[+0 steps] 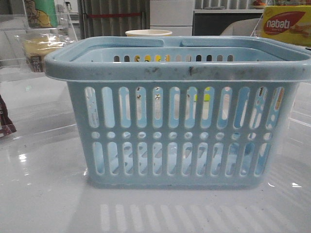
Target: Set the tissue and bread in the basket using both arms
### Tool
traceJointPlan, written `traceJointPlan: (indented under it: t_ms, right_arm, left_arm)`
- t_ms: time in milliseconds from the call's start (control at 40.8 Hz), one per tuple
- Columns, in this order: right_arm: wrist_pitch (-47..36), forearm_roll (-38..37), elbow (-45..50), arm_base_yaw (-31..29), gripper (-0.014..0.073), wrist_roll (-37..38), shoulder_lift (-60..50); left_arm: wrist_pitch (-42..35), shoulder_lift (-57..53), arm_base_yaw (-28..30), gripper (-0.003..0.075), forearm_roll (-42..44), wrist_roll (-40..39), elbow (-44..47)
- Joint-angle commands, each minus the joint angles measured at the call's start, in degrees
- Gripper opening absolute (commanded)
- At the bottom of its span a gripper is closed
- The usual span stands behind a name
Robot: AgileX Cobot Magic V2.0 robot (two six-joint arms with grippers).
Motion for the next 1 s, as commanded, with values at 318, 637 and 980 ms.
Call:
traceJointPlan:
  t_ms: [318,637,980]
  right_arm:
    - [-9.0,0.5,-12.8,-0.5,0.0594,0.1,14.0]
    - [-20.0,0.5,-13.4,-0.5,0.0594,0.1,19.8]
    - [-27.1,0.4,-13.4,-0.5,0.0594,0.1,23.0]
  left_arm:
    - [-4.1,0.1,0.2,0.0328,-1.0,-0.4,-1.8]
    - [-4.1,0.1,0.2,0.0329,-1.2,-0.4,-1.8]
    - [-4.1,0.1,0.2,0.0329,-2.1,-0.4,-1.8]
